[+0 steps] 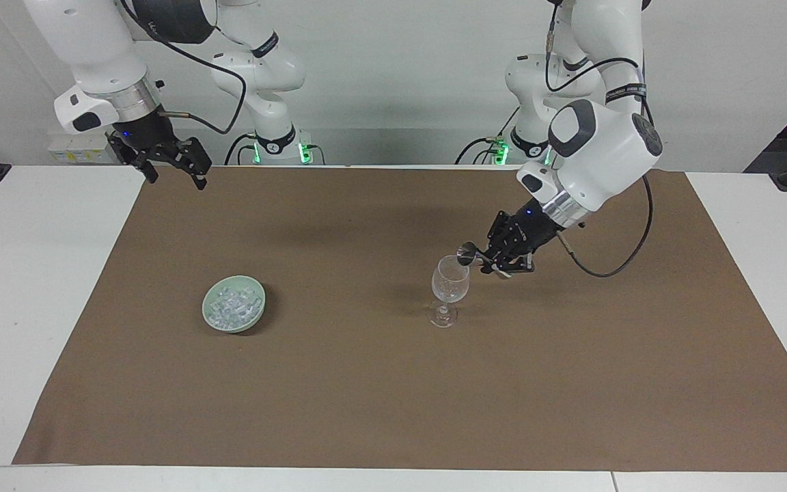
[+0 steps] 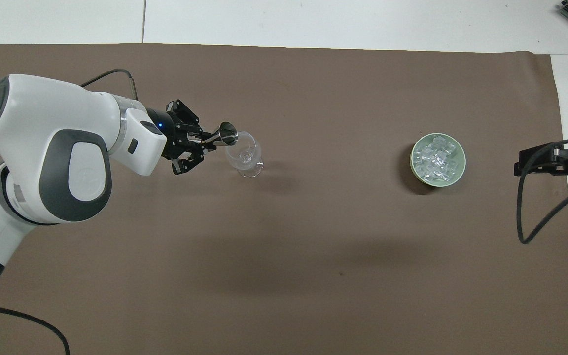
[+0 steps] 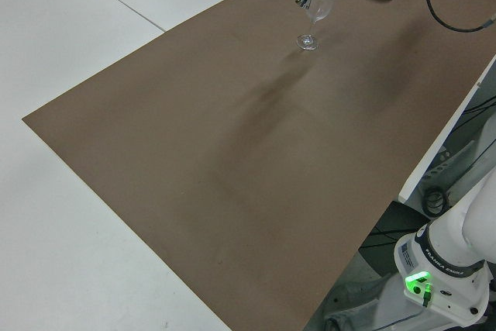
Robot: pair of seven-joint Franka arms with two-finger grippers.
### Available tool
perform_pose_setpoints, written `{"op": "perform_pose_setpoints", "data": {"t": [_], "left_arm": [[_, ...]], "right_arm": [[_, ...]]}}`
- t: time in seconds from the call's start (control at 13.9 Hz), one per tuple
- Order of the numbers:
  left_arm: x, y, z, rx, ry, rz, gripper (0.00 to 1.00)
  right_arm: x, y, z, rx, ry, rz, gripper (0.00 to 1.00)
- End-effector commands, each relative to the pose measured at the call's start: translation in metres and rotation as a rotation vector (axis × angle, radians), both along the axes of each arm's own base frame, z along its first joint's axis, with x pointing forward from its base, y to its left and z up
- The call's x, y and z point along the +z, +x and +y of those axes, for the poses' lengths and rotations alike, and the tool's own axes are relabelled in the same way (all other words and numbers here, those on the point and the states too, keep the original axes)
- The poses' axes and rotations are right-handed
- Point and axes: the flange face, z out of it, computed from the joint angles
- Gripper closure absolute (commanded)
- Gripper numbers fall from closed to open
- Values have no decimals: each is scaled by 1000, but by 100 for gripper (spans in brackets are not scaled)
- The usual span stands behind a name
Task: Pour wine and add ice with both arms
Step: 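Bring the held metal cup beside the rim of the wine glass, then tilt the metal cup over the wine glass with the left gripper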
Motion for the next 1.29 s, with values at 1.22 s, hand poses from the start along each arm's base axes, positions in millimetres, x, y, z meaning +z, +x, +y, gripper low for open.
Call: {"op": "perform_pose_setpoints", "data": {"t": [1.22], "left_arm": [[18, -5, -13, 34, 170, -28, 95]], "right_arm": [[0, -8, -1, 16, 22, -6, 0]]}}
